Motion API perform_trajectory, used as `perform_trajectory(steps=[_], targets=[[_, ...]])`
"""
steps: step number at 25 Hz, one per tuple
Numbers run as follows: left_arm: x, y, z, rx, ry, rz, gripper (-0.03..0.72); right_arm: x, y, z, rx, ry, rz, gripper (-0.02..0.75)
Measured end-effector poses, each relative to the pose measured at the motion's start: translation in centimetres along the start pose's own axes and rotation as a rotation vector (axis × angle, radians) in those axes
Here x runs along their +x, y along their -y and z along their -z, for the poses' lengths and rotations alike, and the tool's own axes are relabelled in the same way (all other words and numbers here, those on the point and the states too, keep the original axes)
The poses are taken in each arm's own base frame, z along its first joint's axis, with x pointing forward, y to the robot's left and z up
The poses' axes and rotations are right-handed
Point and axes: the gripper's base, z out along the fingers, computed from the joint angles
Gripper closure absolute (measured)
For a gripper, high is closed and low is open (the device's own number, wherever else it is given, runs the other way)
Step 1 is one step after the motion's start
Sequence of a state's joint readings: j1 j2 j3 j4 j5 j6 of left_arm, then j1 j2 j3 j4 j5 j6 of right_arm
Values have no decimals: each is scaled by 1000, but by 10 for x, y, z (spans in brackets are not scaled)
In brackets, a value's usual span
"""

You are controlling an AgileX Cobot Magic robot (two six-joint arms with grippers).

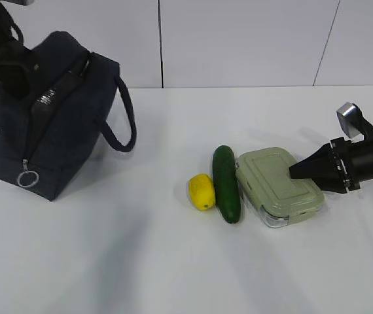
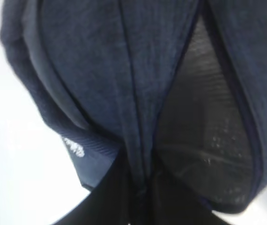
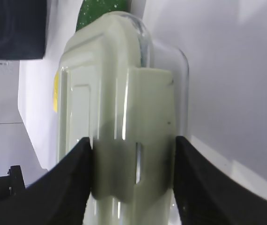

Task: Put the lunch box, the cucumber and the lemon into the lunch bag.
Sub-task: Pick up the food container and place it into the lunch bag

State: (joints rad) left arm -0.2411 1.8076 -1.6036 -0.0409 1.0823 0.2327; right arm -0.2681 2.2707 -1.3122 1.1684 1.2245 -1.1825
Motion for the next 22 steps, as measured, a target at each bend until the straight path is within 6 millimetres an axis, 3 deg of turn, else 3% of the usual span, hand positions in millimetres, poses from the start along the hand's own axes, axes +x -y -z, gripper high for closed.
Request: perform_trajectory(steps=[5,22], targets=[[-2,11,-3,12,-5,-22,667,0,0,0,0,0,0,339],[-2,10,-3,3,-7,-23,667,-2,0,0,-5,24,-81,372]])
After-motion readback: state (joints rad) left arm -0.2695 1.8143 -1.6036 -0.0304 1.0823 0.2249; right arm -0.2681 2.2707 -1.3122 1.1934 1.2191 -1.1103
